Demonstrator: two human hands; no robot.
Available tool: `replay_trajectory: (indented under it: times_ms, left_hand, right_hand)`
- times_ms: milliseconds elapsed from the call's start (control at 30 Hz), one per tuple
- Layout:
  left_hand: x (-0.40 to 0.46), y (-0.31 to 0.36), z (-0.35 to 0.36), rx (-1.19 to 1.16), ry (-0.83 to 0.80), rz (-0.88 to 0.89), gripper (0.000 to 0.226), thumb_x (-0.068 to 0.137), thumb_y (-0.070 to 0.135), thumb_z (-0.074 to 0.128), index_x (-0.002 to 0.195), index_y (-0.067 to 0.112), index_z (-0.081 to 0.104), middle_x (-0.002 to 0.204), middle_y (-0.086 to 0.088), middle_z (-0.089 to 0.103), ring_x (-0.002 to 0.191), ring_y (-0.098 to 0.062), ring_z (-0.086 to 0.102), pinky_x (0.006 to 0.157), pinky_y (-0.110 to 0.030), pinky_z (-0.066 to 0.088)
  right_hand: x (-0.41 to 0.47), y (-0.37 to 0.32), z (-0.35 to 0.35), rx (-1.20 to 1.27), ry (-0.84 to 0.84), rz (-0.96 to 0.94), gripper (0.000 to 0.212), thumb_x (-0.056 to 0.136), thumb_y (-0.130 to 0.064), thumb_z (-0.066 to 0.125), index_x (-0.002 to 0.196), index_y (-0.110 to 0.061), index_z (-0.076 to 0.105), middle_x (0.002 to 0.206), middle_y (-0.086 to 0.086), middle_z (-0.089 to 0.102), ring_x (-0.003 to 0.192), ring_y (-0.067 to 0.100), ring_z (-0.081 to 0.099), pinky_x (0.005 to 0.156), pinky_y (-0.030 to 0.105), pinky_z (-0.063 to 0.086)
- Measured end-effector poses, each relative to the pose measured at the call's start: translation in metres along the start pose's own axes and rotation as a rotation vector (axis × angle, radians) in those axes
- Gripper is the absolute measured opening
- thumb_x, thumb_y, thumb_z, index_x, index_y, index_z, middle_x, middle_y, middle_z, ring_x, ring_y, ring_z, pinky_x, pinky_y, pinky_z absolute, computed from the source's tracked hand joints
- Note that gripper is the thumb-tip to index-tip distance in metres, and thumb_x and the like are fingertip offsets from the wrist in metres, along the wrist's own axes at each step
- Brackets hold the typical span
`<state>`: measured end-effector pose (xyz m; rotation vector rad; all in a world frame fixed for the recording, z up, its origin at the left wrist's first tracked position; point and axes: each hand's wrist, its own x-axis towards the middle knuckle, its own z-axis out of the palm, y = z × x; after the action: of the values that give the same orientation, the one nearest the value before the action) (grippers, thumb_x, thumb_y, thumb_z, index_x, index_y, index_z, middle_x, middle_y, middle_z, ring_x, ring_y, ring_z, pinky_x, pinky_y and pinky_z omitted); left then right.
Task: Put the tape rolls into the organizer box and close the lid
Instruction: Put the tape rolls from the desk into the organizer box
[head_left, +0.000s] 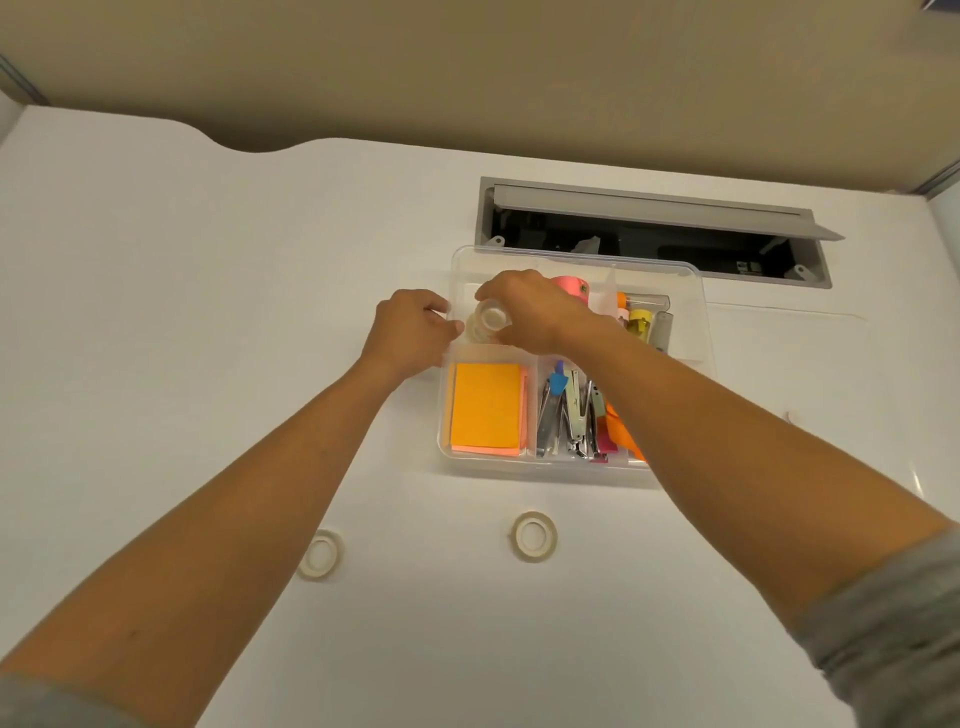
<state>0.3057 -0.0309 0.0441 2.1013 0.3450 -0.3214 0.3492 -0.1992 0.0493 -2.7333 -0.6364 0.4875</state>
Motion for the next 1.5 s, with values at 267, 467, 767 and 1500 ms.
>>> replay_trajectory:
  times_ms: [267,467,767,1500]
  left_hand:
    - [0.006,-0.003,-0.003,-0.113,-0.052,-0.037,0.028,0.081,0.017,0.074,0.107,0.014,0.064,0.083,-0.007,0.07,0.072,-0.022,0.071,0.054,-0.028,0.06]
    - [0.007,-0.005,-0.003,-0.143,-0.062,-0.048,0.026,0.081,0.016,0.075,0.104,0.017,0.063,0.082,-0.005,0.07,0.072,-0.02,0.07,0.053,-0.027,0.059]
    - [0.005,-0.004,-0.002,-0.139,-0.039,-0.051,0.028,0.08,0.017,0.075,0.106,0.01,0.065,0.087,-0.009,0.069,0.072,-0.021,0.07,0.061,-0.033,0.061]
    - [-0.183,-0.126,-0.02,0.487,0.237,0.121,0.05,0.087,0.042,0.061,0.131,0.018,0.055,0.146,-0.007,0.044,0.135,-0.029,0.037,0.105,-0.045,0.035]
  right_hand:
    - [0.018,0.001,0.011,0.001,-0.046,-0.036,0.05,0.083,-0.017,0.072,0.129,-0.019,0.054,0.131,0.007,0.056,0.113,0.026,0.053,0.083,0.025,0.034]
    - [0.022,0.003,0.015,-0.026,-0.064,-0.054,0.048,0.083,-0.014,0.072,0.128,-0.019,0.055,0.127,0.007,0.058,0.109,0.026,0.055,0.082,0.025,0.035]
    - [0.023,0.007,0.01,-0.068,-0.148,-0.073,0.059,0.083,-0.015,0.071,0.136,-0.022,0.047,0.135,0.008,0.054,0.119,0.028,0.049,0.091,0.032,0.038]
    - [-0.223,-0.046,0.064,0.319,0.299,0.099,0.038,0.091,-0.035,0.06,0.127,-0.023,0.058,0.127,0.0,0.061,0.109,0.019,0.058,0.091,0.037,0.049]
